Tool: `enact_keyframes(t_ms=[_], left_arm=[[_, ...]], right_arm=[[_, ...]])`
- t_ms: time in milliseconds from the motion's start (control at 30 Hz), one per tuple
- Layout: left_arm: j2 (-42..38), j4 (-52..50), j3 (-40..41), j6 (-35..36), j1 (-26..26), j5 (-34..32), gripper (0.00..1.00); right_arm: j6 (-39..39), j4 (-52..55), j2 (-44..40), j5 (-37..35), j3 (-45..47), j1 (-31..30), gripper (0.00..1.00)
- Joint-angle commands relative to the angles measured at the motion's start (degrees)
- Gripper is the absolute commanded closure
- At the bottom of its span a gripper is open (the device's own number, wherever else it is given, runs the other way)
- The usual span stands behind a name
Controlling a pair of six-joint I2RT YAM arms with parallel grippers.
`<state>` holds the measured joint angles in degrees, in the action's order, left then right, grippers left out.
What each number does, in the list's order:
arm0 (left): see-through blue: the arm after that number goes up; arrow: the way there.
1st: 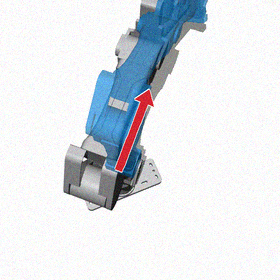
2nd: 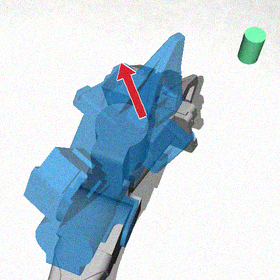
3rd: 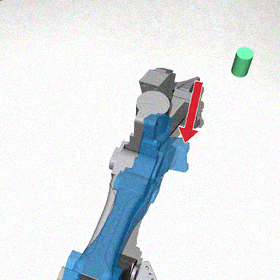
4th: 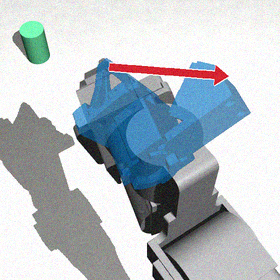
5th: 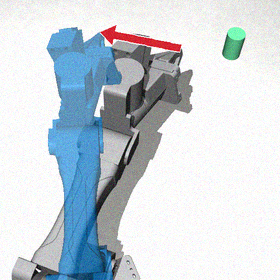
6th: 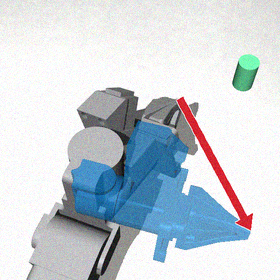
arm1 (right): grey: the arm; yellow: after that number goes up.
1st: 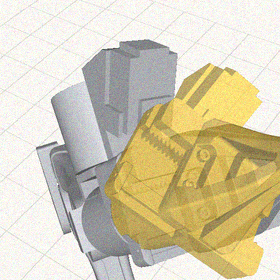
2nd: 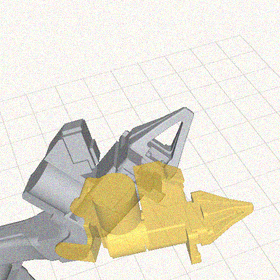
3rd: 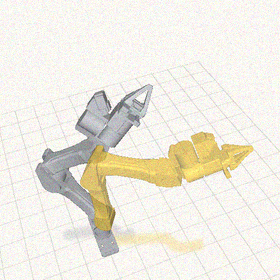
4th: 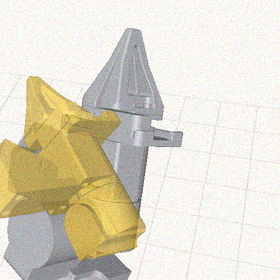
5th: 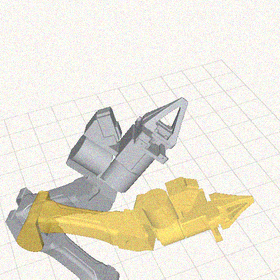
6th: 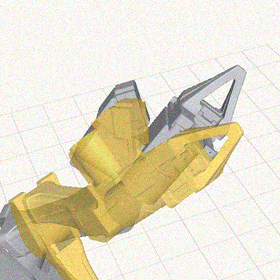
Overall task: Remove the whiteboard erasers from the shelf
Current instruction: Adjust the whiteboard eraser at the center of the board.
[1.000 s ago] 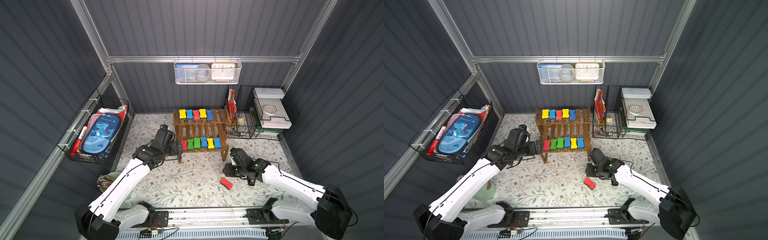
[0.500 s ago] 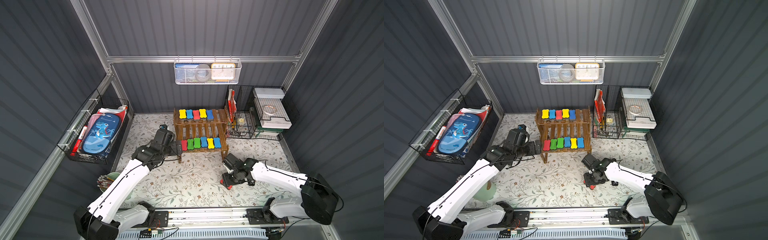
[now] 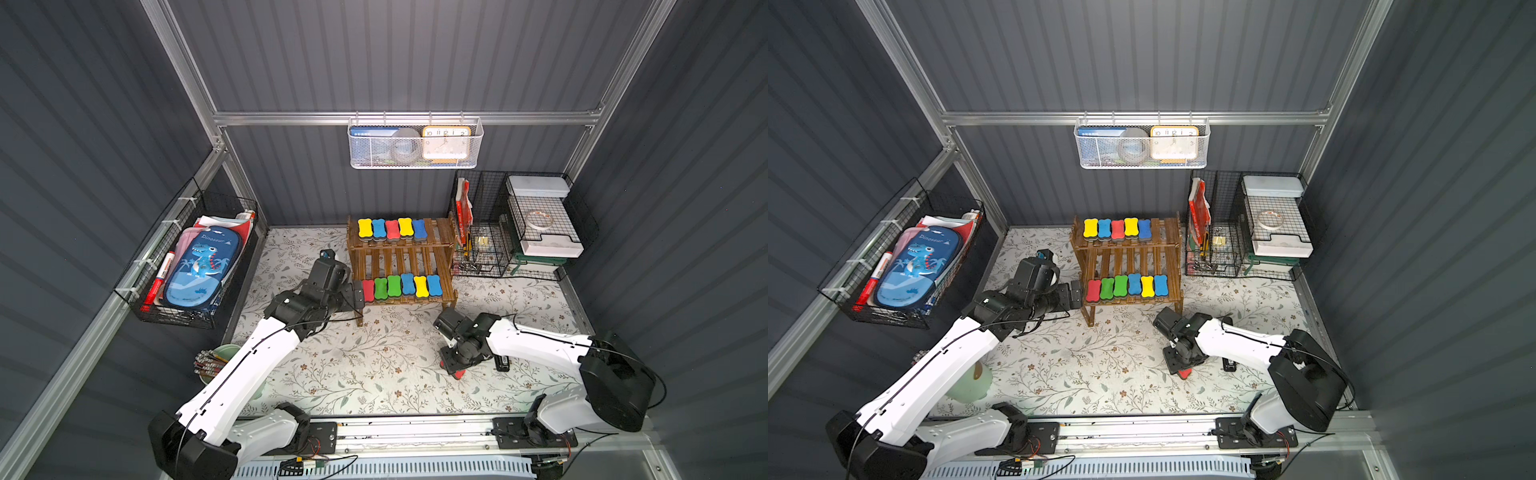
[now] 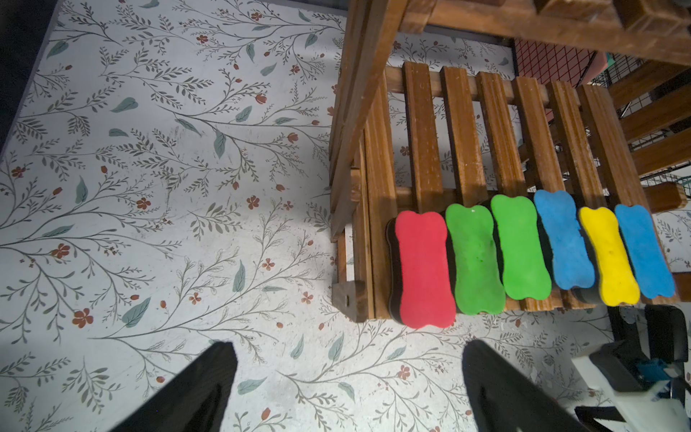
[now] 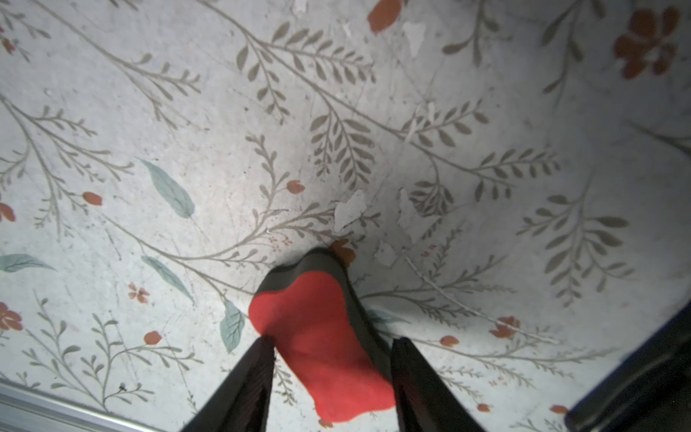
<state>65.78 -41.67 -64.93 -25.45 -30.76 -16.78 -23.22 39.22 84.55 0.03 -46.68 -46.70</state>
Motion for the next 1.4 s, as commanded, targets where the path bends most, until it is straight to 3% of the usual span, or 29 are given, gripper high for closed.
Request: enact_keyframes(t_ms=[0,200,467,700,1033,1167,1367], left_arm=[[0.5,-1.2,-0.4,0.0,0.2,-0.8,0.01],[0.7,-1.5,-0.2,0.1,0.2,-0.8,0.01],[0.4,-2.0,-0.4,0.7,0.2,-1.0,0.01],[-0.1,-2.1,0.0,0.7,0.2,-1.0,0.01],[-0.7,-2.1,0.7,0.5,0.2,-0.9,0.01],[-0.9,-1.9,1.0,0.4,0.2,-0.6,0.01],[-1.3,-0.5,2.9,1.7,0.1,2.5,0.04]], right_arm=[[0.6,1.6,1.1,-0.9,-1.1,-1.1,0.47],[-1.4,0.1,2.5,-0.8,-0.9,-1.4,0.61],[-6.3,-1.9,3.5,-4.2,-2.6,-0.6,0.69],[-14.2,-7.8,4.3,-2.2,-2.2,4.9,0.72],[-20.2,-10.0,4.7,-1.1,-2.4,8.2,0.72],[-19.5,-10.5,1.9,0.1,-1.8,8.1,0.59],[-19.6,-10.2,-1.7,-1.0,-0.7,7.8,0.51]])
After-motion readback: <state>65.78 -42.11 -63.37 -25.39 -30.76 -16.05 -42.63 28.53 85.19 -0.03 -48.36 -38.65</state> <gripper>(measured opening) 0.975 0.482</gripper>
